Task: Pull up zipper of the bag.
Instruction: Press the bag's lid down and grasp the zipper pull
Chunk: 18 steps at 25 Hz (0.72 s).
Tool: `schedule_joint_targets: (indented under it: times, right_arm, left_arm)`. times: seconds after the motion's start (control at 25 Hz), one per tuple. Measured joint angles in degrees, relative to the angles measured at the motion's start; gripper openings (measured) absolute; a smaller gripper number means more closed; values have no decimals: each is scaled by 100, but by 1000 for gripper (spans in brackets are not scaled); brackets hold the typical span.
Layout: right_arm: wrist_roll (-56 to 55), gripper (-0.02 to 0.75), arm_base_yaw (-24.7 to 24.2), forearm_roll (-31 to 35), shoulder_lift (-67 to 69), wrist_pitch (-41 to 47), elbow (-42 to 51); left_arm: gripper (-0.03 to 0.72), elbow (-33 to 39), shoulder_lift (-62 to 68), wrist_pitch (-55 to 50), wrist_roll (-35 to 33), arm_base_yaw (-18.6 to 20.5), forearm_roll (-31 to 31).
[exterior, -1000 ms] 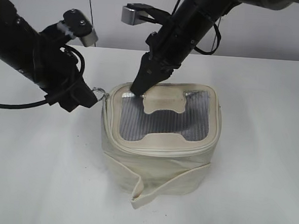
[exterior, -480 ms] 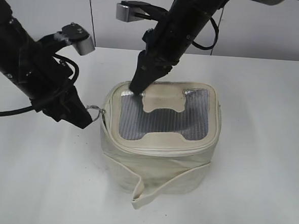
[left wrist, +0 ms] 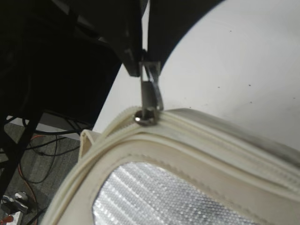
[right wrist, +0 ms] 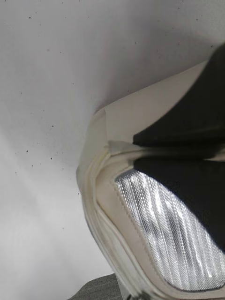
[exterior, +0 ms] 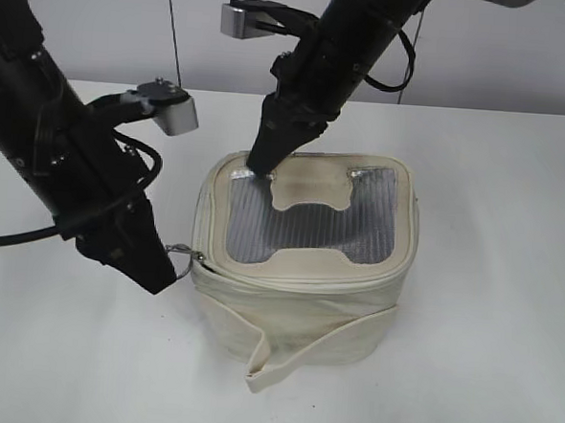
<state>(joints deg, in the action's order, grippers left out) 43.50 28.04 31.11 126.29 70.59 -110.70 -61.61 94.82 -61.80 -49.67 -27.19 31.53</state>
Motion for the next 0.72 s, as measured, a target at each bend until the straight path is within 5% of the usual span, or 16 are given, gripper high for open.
schedule_joint_targets:
  times: [0.28, 0.72]
  right_arm:
    - [-14, 39, 0, 0, 0, 6, 0]
    - [2, 39, 11, -57, 0, 19, 16]
  left_arm:
    - [-2, -37, -9, -38, 431, -629, -136]
    - [6, -37, -26, 1253, 1589, -2190, -435]
